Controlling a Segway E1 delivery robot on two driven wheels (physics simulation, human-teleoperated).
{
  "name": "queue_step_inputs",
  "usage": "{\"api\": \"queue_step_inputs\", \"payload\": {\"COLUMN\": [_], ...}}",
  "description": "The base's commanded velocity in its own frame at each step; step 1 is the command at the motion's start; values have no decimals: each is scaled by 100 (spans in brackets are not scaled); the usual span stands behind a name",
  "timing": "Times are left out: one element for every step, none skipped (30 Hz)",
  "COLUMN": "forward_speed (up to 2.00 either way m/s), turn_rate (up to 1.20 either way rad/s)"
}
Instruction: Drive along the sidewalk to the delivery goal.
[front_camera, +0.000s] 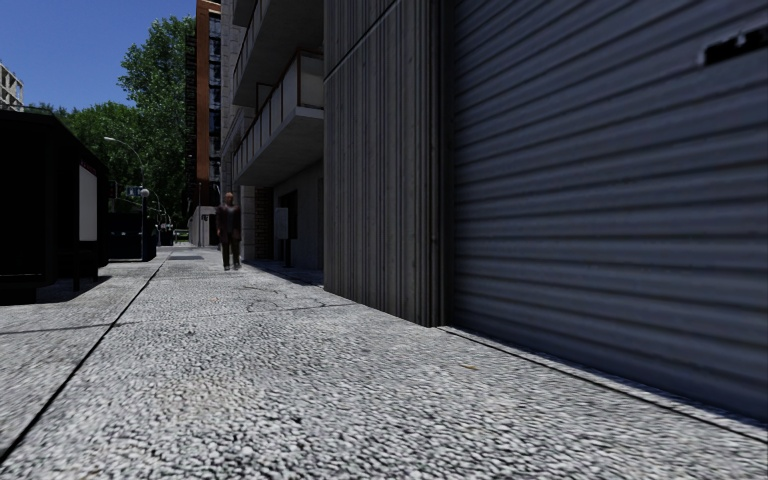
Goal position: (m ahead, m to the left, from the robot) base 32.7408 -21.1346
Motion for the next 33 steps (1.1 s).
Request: {"api": "queue_step_inputs", "payload": {"forward_speed": [0, 0, 0, 0, 0, 0, 0, 0, 0, 0, 0, 0, 0, 0, 0, 0, 0, 0, 0, 0, 0, 0, 0, 0, 0, 0, 0, 0, 0, 0, 116, 192, 192], "turn_rate": [0, 0, 0, 0, 0, 0, 0, 0, 0, 0, 0, 0, 0, 0, 0, 0, 0, 0, 0, 0, 0, 0, 0, 0, 0, 0, 0, 0, 0, 0, 0, 0, 0]}}
